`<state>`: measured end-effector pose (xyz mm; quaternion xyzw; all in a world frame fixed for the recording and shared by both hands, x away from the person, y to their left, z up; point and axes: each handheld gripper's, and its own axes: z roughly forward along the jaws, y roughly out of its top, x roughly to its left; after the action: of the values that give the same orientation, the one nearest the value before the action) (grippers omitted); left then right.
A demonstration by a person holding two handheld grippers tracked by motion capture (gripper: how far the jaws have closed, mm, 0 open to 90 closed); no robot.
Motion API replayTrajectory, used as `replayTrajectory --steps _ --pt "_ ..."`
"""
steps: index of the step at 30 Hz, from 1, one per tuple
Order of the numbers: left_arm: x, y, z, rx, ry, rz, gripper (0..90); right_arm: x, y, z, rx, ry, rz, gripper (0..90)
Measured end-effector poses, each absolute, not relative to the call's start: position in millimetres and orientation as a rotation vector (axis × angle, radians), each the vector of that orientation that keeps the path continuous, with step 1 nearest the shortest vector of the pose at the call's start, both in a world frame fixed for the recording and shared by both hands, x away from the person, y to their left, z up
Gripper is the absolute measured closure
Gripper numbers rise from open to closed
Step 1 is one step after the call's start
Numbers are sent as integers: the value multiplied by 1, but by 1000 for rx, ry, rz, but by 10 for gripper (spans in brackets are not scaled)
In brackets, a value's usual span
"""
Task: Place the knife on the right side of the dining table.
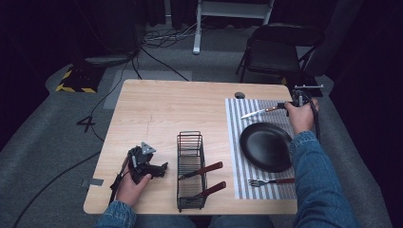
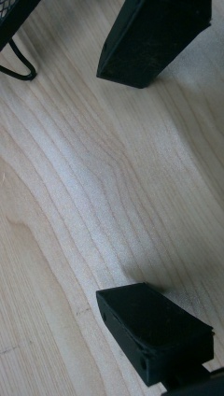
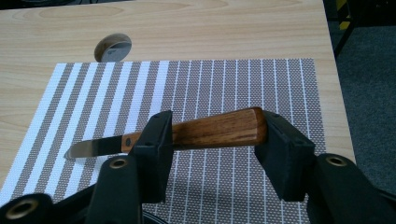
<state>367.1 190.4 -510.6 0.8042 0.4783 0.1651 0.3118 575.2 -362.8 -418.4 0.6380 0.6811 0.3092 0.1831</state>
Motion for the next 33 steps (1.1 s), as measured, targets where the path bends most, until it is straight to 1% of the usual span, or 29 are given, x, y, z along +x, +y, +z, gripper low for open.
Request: replayTrajectory --steps 11,33 --pt "367 190 -511 2122 1263 435 2 580 -367 -430 1810 1934 816 444" --pt "367 190 -511 2121 1263 437 2 585 -380 -449 1898 1925 871 442"
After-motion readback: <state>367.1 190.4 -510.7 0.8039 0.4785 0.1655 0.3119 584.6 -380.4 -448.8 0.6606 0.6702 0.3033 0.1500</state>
